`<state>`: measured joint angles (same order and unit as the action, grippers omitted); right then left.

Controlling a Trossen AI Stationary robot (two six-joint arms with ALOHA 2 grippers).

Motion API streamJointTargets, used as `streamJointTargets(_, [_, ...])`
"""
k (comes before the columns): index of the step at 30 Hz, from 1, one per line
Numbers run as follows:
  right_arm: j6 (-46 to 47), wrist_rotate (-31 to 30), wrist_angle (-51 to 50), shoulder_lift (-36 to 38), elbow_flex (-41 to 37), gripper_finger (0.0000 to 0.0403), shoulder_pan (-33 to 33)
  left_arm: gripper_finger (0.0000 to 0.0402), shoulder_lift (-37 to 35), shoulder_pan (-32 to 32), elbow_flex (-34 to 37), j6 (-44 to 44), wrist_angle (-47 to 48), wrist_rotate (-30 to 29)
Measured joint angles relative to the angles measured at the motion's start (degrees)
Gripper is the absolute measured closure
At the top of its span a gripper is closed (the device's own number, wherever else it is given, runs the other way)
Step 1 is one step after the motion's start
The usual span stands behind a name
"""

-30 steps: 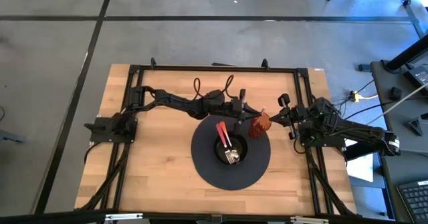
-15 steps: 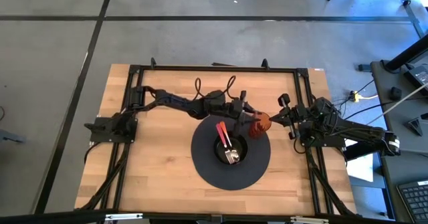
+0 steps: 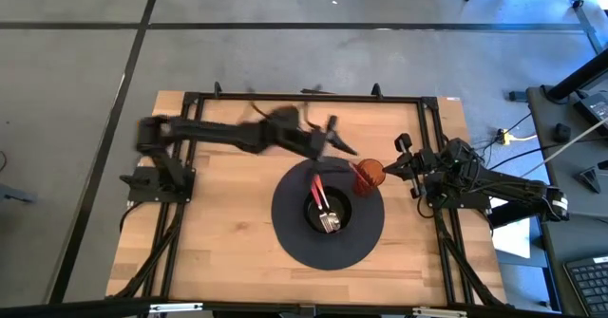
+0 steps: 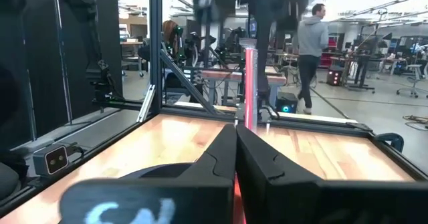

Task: Pick & Place Utensil
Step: Return to Home Position

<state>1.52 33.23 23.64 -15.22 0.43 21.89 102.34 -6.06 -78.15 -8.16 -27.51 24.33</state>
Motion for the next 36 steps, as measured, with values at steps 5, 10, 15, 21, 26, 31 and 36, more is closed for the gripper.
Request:
streamJointTargets(5, [-0.04, -0.02, -0.39, 0.00, -0.02, 0.0397, 0.00, 0.0212, -18.92, 1.68, 0.28, -4.90, 25.64, -2.30])
streamJointTargets(10, [-0.25, -0.14, -0.35, 0.00, -0.02, 0.0397, 0.00, 0.0269, -37.57, 10.01, 9.02, -8.57, 32.04, -24.29])
streamJointTargets(15, [-0.24, -0.21, -0.35, 0.00, -0.02, 0.0397, 0.00, 0.0340, -56.99, 14.91, 27.33, -4.26, 30.87, -40.15])
streamJointTargets(21, [-0.20, -0.21, -0.31, 0.00, -0.02, 0.0397, 0.00, 0.0396, -73.86, 12.47, 53.79, -2.63, 11.60, -49.93])
streamJointTargets(26, [1.13, 1.38, 1.89, -0.02, -0.02, 0.0397, 0.00, 0.0400, -84.36, 7.03, 62.92, -4.87, 8.10, -48.56])
streamJointTargets(31, [1.53, 4.84, 3.94, 0.44, -0.02, 0.0397, 0.00, 0.0400, -94.65, 3.17, 62.34, -3.96, 16.76, -39.48])
streamJointTargets(36, [1.76, 4.94, 3.35, 0.50, -0.02, 0.0397, 0.00, 0.0399, -101.20, 2.02, 63.84, -2.10, 27.27, -37.30])
